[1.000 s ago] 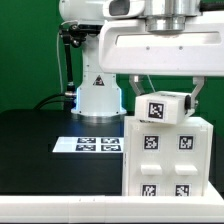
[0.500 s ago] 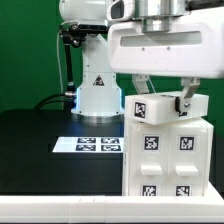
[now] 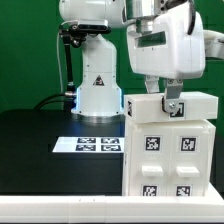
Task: Assemble cabinet
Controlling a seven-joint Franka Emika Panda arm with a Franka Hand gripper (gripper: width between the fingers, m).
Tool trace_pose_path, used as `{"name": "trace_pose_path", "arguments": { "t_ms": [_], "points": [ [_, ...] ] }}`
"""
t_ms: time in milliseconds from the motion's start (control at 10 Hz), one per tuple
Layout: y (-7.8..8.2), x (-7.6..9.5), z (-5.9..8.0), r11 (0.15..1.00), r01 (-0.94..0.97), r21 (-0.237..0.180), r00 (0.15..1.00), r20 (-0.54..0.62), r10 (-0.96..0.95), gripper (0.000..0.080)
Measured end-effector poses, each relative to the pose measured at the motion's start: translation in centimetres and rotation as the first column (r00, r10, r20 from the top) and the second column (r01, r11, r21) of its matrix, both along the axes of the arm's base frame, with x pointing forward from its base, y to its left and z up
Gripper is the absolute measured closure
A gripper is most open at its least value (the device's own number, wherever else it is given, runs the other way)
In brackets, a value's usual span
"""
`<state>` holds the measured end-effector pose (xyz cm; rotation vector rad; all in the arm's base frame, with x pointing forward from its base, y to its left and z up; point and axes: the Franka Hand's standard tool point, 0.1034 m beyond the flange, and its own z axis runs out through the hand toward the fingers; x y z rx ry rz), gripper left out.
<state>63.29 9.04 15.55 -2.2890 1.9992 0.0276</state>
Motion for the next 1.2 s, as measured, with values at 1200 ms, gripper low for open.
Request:
{"name": "trace_pose_path", "arguments": {
  "t_ms": [1200],
  "points": [
    [0.7,-0.6,2.9,0.954,0.279,0.108,0.960,-0.071,-0.272,0.0151]
  ]
}}
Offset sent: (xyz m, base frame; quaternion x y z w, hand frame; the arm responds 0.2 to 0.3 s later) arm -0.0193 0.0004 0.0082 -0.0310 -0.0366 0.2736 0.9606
